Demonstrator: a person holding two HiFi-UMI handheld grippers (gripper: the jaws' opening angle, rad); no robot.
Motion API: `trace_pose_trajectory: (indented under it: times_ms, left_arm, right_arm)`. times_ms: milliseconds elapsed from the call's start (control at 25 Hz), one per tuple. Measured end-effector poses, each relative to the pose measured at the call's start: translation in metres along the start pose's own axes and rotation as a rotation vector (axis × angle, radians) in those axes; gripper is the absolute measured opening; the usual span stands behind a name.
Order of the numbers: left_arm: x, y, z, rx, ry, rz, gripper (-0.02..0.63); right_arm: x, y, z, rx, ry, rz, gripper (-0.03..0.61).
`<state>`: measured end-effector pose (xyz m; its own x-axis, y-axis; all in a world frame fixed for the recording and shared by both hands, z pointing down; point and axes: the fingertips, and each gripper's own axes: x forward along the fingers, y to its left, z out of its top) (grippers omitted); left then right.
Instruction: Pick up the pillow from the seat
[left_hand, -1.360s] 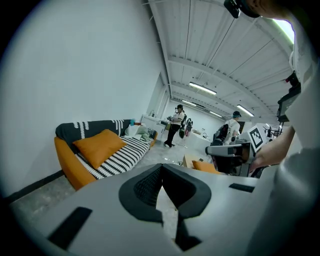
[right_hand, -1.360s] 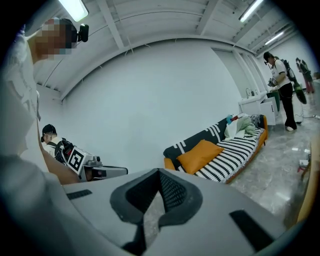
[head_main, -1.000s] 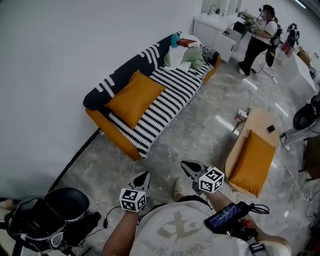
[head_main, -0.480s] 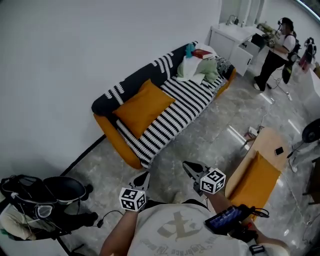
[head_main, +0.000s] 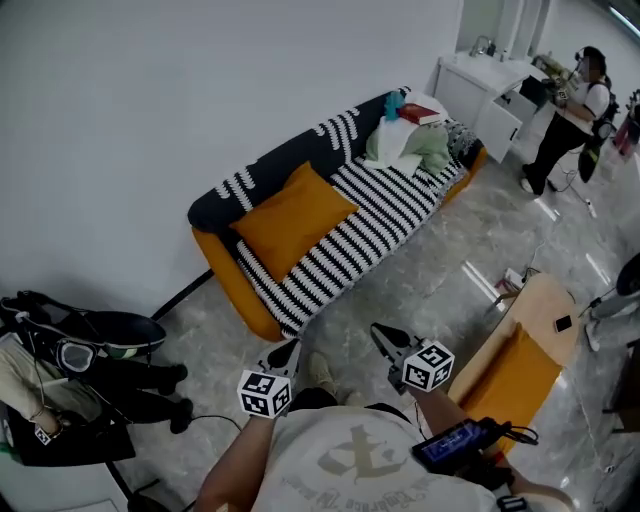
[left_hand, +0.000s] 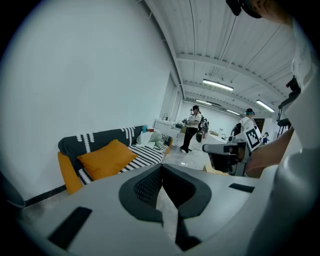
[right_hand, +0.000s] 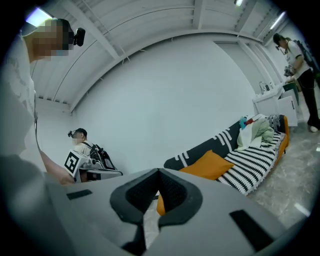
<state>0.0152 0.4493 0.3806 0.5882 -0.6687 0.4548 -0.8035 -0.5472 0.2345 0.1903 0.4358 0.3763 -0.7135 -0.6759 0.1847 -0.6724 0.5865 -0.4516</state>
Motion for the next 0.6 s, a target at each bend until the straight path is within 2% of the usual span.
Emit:
trace_pose_trajectory:
  times_ms: [240,440,600]
  left_arm:
    - [0.021,0.021,0.009,-0.032,-0.005,-0.01,0.009]
    - [0.063,0.034,0.028,-0.026,-0.005,-0.059,0.009]
    - [0.092,0.056,0.053,-0.019,-0.02,-0.078,0.009]
  right_arm:
    - [0.011,-0.017,0.015,-0.019,0.011,-0.035,0.013]
    - [0.022,-0.053,0.036,-0.022,0.013,-0.097,0.014]
    - [0.048,-0.073,0.057,-0.039,0.027,-0.107,0.014]
